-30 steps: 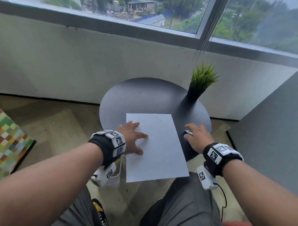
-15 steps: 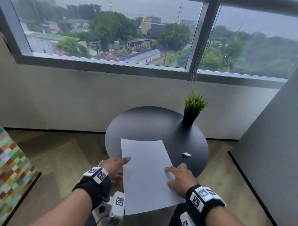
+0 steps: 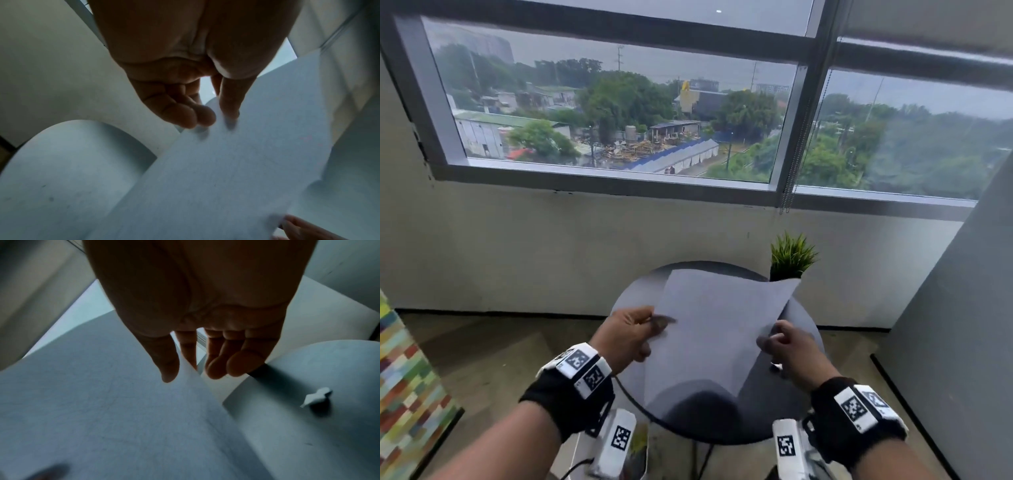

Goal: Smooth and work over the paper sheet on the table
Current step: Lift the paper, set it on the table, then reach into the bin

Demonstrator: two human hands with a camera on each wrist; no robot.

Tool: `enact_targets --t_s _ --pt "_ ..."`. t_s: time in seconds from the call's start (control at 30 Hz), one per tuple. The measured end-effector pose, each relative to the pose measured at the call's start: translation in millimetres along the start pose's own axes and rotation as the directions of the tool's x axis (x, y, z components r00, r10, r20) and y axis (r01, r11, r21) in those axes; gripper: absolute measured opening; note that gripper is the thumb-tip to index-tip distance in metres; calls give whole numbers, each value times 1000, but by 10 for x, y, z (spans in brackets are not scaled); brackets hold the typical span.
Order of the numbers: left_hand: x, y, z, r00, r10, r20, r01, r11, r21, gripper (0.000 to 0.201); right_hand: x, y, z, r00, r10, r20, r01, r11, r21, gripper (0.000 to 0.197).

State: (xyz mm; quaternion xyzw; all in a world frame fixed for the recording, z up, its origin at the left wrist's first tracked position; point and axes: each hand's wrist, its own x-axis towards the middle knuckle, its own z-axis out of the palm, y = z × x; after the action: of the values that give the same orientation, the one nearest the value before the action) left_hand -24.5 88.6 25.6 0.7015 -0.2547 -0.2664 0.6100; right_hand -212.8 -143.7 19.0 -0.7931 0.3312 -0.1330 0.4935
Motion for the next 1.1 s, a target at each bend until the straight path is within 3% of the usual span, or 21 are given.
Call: enact_targets --t_s 0.1,0.23,0.4,0.5,0.6,0.67,0.73,0.83,0.9,0.97,1.1 --pt "-7 97 -26 996 73 -43 -75 996 -42 11 -99 -173 -49 993 -107 -40 112 984 140 20" --pt "-16 -40 -27 988 102 -115 -108 993 -51 10 -155 -196 -82 964 -249 -91 247 968 -32 14" --pt "-59 -381 68 997 -80 20 72 965 252 11 -134 91 61 987 -159 -19 152 969 -196 13" --pt "35 -402 26 999 -39 -4 38 963 266 9 -106 67 59 980 -192 -58 177 964 -198 19" --pt "112 -393 23 991 -132 12 116 913 391 9 -30 44 83 986 -164 -12 157 958 -242 18" --pt "211 -308 48 992 -124 -16 119 896 429 10 89 39 92 989 -144 -18 138 974 -182 15" --pt "365 -198 47 995 -60 -81 85 931 356 4 261 17 108 993 -106 -58 100 991 -87 15" --pt "566 -149 4 985 91 -146 -18 901 434 46 561 -28 194 997 26 -73 -10 979 203 12" --pt "627 -204 35 980 166 -110 -86 852 516 68 751 3 287 993 112 -26 -96 931 353 9" --pt "653 -316 96 984 174 -27 -125 795 594 85 916 88 382 986 165 24 -158 874 460 6" --pt "790 -638 198 987 86 134 -159 570 806 96 1206 291 570 964 256 72 -251 783 570 12"
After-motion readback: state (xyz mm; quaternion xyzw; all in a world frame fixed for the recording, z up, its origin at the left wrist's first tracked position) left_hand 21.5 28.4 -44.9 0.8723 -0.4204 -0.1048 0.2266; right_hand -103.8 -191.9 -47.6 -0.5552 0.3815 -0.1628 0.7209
